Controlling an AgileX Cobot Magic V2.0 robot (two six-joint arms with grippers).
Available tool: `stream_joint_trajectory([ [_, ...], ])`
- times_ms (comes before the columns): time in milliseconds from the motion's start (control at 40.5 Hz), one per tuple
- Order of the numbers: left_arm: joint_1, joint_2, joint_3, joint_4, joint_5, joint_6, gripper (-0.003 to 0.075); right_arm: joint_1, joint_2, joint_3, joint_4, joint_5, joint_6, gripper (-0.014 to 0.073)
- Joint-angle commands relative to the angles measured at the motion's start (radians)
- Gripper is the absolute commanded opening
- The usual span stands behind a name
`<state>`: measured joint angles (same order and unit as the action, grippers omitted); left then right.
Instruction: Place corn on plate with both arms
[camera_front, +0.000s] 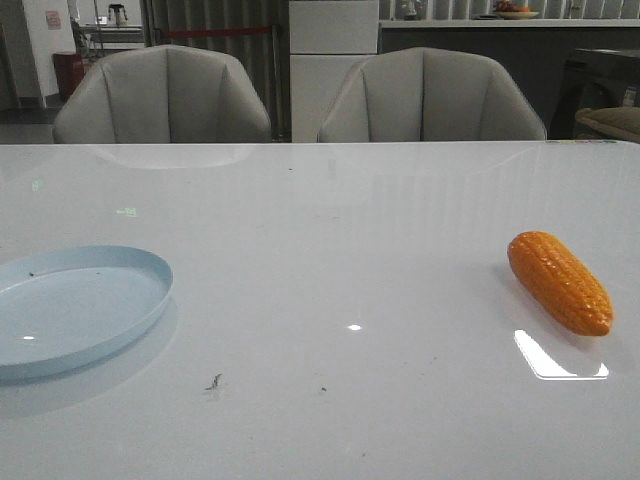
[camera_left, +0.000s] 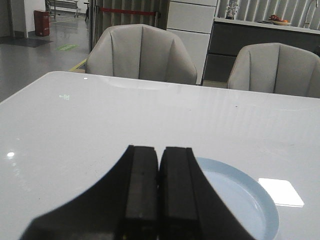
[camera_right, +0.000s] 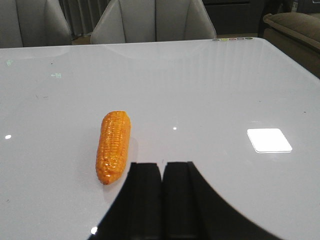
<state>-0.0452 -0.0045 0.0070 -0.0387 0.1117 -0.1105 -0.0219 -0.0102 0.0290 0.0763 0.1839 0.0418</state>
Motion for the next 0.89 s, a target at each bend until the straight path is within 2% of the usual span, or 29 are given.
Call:
stream_joint_trajectory([
  [0, -0.008, -0.015, 0.003, -0.001, -0.089, -0.007, 0.0090, -0.005, -0.017, -0.017, 0.003, -0.092, -0.008, 0.0056],
  [740, -0.008, -0.015, 0.003, -0.001, -0.112, -0.007, 0.0090, -0.005, -0.017, -0.017, 0.003, -0.108, -0.008, 0.0056],
  [864, -0.008, -0.015, -0.001, -0.014, -0.180, -0.007, 0.0090, -0.005, -0.017, -0.017, 0.003, -0.136, -0.008, 0.0056],
])
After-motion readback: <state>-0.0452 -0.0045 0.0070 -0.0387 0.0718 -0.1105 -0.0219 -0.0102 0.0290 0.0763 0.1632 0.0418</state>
